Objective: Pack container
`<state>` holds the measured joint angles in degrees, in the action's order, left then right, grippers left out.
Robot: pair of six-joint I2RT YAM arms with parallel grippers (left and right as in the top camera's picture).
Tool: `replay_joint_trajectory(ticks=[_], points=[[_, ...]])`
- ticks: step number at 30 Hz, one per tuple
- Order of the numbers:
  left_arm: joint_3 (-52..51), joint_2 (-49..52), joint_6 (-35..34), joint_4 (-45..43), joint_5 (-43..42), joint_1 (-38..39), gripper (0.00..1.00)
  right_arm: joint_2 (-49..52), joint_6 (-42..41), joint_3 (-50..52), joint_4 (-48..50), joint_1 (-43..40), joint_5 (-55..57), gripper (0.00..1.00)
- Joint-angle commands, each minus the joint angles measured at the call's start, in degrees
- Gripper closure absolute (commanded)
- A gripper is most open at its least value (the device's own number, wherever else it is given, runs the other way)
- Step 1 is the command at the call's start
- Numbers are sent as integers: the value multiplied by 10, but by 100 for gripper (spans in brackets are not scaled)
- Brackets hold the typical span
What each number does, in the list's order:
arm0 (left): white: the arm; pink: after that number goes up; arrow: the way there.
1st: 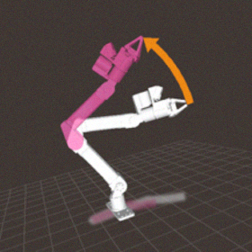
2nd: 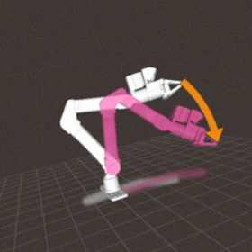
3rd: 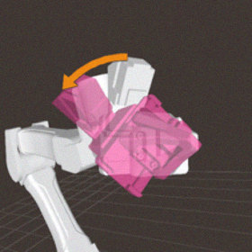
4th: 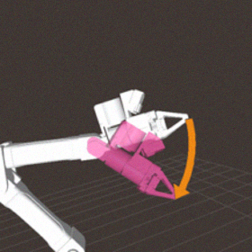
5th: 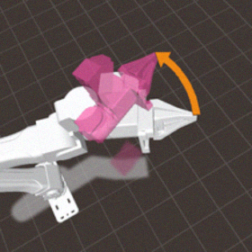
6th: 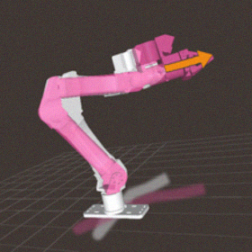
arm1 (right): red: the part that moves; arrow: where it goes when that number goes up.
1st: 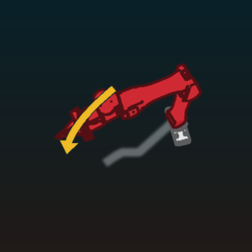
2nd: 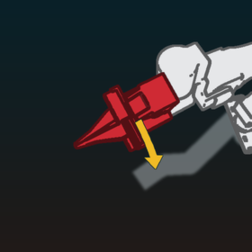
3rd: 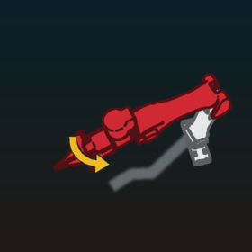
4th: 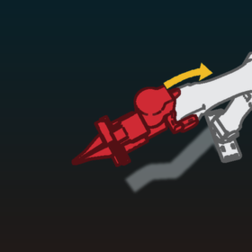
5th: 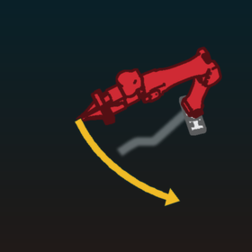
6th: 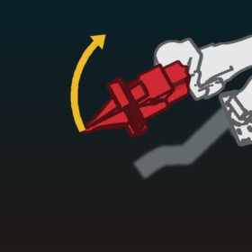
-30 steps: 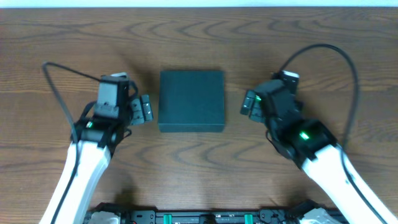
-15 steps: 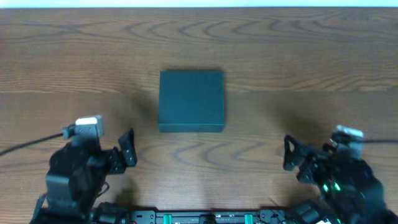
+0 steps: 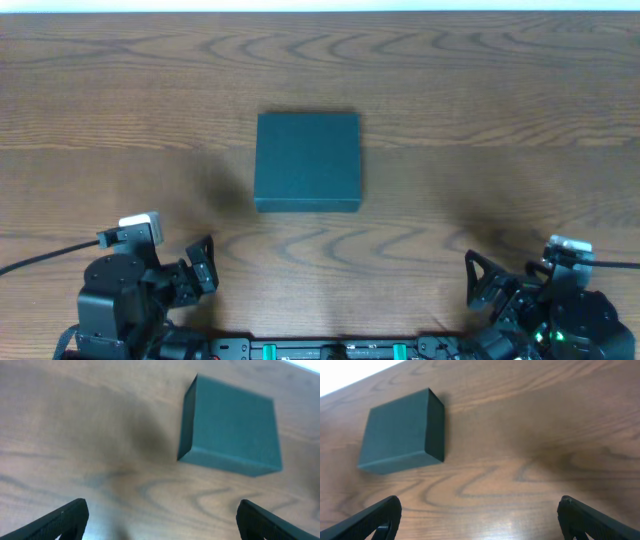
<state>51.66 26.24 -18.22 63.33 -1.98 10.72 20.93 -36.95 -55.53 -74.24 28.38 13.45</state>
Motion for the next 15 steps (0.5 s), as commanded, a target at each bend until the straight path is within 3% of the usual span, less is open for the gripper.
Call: replay_joint_trajectory(ticks=[1,9,15], points=[[-4,-2,-5,25,0,2,5,0,8,1,-7,-2,-2,1],[-4,-2,-5,65,0,2,4,0,15,2,-14,-2,14,1],[-4,-2,-5,65,0,2,4,-18,160,29,71,-22,9,1]])
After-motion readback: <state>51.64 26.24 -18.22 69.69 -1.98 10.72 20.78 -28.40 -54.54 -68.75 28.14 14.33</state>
